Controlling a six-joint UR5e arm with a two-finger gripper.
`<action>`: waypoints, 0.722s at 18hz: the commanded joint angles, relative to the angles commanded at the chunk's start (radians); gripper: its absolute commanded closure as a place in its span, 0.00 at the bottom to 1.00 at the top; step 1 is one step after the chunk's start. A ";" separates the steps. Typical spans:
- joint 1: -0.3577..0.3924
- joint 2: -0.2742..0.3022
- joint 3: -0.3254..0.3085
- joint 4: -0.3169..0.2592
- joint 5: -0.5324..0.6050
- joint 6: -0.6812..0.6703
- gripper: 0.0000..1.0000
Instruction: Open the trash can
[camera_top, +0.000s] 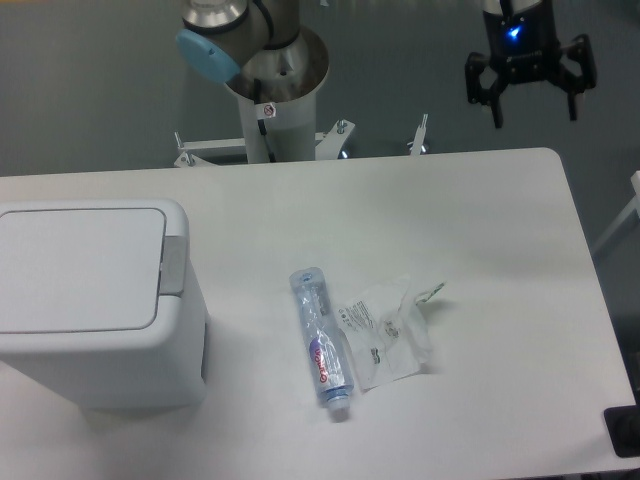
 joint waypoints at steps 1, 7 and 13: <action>0.000 0.000 0.000 0.000 0.005 0.000 0.00; -0.014 0.017 -0.003 -0.005 -0.008 -0.073 0.00; -0.139 0.023 0.015 -0.006 -0.032 -0.343 0.00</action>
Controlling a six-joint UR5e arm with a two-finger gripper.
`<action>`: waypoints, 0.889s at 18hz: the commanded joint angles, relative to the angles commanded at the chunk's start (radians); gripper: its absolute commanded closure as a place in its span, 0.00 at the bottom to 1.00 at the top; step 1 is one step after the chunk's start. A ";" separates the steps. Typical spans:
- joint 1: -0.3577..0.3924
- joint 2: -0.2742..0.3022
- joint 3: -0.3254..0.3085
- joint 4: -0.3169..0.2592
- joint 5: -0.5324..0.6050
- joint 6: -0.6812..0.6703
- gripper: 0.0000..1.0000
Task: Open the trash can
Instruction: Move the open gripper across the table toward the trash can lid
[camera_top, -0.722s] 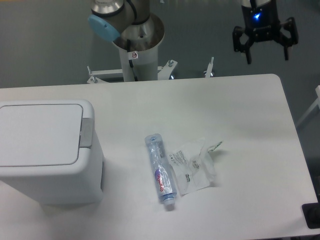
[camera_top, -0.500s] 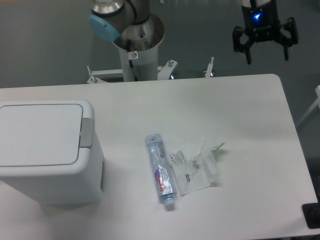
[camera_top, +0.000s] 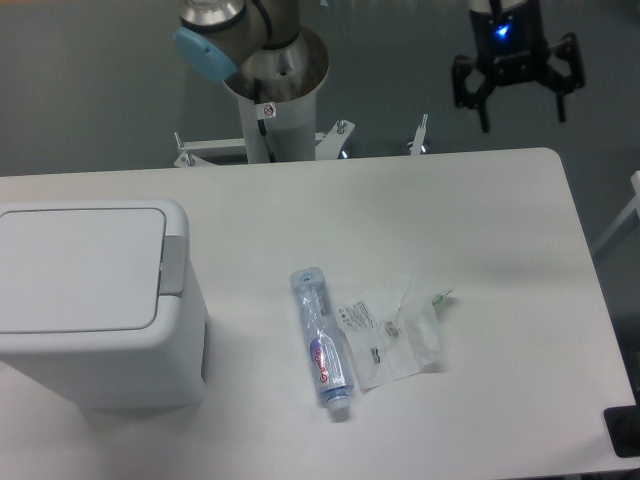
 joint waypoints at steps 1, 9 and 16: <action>-0.022 0.000 0.000 0.000 -0.015 -0.066 0.00; -0.164 -0.014 0.057 0.003 -0.188 -0.631 0.00; -0.304 -0.058 0.071 0.009 -0.302 -0.821 0.00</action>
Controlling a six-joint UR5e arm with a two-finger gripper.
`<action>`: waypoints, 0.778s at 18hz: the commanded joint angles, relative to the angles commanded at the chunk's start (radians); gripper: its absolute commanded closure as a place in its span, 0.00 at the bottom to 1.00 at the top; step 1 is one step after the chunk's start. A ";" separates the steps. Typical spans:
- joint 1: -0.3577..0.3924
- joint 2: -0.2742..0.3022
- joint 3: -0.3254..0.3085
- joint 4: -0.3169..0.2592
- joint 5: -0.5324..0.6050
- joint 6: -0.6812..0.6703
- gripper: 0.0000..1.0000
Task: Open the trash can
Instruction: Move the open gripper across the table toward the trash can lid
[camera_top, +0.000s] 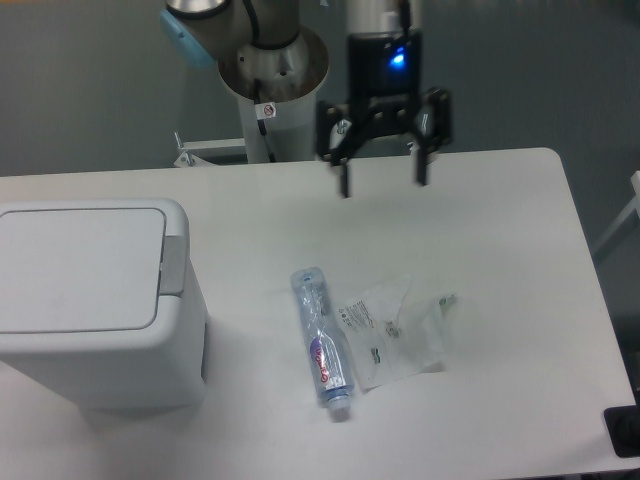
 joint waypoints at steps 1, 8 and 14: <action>-0.023 -0.006 -0.002 0.002 0.000 0.000 0.00; -0.114 -0.066 0.017 0.029 0.003 -0.021 0.00; -0.163 -0.121 0.046 0.032 0.008 -0.015 0.00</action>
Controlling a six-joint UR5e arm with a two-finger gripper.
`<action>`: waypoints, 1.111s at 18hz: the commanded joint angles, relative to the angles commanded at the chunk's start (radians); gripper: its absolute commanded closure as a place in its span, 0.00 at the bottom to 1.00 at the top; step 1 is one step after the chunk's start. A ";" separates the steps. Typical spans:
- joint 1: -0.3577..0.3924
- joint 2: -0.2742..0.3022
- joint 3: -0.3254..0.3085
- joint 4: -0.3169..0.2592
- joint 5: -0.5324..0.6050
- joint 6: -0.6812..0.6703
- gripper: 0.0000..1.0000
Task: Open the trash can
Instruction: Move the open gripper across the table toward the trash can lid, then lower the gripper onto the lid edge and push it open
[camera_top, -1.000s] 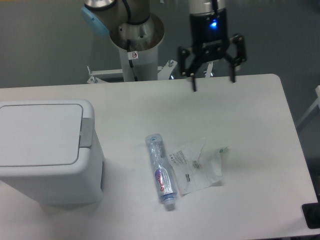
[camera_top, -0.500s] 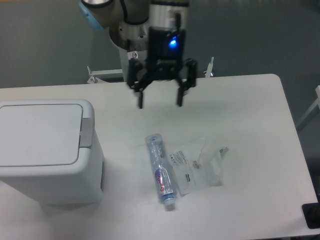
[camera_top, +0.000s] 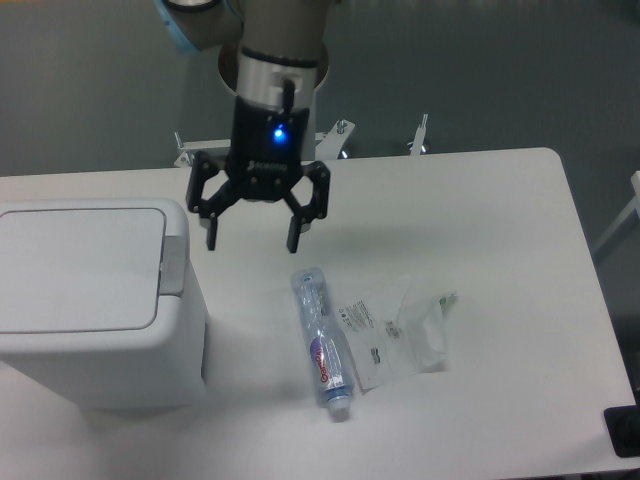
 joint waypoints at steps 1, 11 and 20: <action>-0.009 -0.011 0.005 0.002 0.000 0.000 0.00; -0.029 -0.028 0.000 0.003 0.003 -0.002 0.00; -0.035 -0.034 -0.001 0.005 0.003 0.000 0.00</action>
